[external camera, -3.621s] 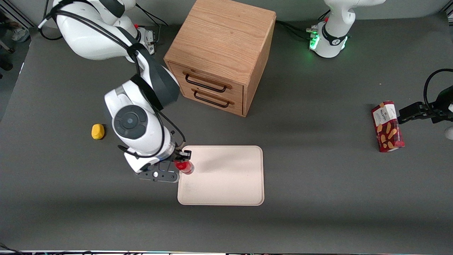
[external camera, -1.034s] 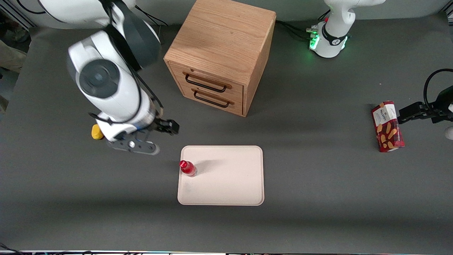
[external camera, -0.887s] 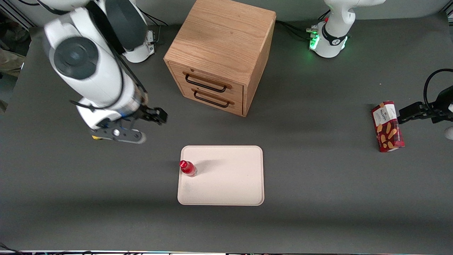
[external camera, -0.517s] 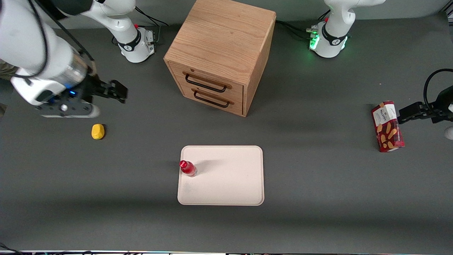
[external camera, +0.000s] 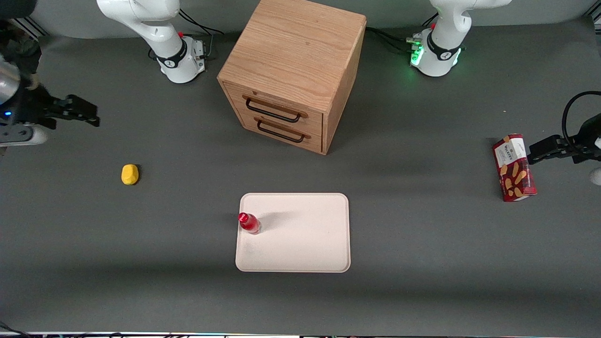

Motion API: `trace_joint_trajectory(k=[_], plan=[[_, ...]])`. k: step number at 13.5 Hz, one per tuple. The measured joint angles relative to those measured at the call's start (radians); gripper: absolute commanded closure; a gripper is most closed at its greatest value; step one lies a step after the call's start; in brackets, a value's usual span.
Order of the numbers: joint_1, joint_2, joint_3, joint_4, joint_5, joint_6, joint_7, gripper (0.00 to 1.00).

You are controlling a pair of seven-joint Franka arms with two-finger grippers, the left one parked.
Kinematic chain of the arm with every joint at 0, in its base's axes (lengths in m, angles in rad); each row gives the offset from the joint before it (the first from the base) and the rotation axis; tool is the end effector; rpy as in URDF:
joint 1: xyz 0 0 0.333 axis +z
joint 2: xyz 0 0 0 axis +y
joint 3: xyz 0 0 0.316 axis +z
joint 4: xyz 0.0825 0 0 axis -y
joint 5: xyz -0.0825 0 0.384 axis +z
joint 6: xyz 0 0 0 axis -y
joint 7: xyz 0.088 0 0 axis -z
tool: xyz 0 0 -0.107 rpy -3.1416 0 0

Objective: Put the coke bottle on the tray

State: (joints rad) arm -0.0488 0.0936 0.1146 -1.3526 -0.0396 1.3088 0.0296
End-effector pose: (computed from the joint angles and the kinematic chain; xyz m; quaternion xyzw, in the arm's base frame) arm 0.5541 0.0278 0.6518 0.9975 0.0144 -0.0676 0.0173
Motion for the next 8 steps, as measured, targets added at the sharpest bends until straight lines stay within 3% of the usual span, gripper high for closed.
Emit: trace_joint_trajectory(k=[4, 8], plan=[[-0.001, -0.016, -0.057, -0.017, 0.004, 0.016, -0.016, 0.00], [0.001, -0.091, -0.071, -0.138, 0.004, 0.132, -0.023, 0.00]])
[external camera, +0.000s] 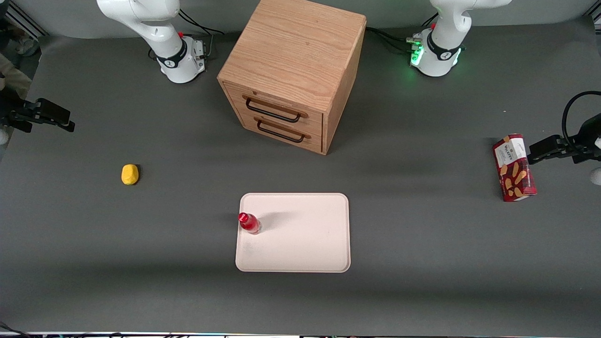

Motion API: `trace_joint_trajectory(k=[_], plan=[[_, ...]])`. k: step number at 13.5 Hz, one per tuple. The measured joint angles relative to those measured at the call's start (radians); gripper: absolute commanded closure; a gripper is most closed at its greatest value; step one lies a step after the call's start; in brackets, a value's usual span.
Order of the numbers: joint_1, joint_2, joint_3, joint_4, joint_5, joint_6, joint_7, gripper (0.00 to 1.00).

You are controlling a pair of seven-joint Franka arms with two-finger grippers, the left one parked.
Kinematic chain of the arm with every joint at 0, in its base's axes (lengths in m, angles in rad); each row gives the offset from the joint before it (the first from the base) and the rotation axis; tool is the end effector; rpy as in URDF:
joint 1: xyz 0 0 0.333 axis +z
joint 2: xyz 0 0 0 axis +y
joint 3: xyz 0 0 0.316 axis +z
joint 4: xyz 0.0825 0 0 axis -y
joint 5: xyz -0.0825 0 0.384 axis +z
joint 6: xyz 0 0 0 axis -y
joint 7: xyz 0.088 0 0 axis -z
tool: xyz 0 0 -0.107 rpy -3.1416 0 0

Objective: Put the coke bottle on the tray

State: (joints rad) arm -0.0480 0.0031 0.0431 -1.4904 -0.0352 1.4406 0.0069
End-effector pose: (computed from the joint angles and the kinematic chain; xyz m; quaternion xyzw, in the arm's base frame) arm 0.5421 -0.0068 0.6492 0.9995 -0.0077 -0.0264 0.0175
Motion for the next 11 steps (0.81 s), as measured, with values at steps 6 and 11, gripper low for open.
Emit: trace_joint_trajectory(k=[6, 11], plan=[[0.000, -0.033, -0.067, -0.052, 0.000, 0.067, -0.078, 0.00], [0.004, -0.032, -0.070, -0.065, 0.000, 0.092, -0.078, 0.00]])
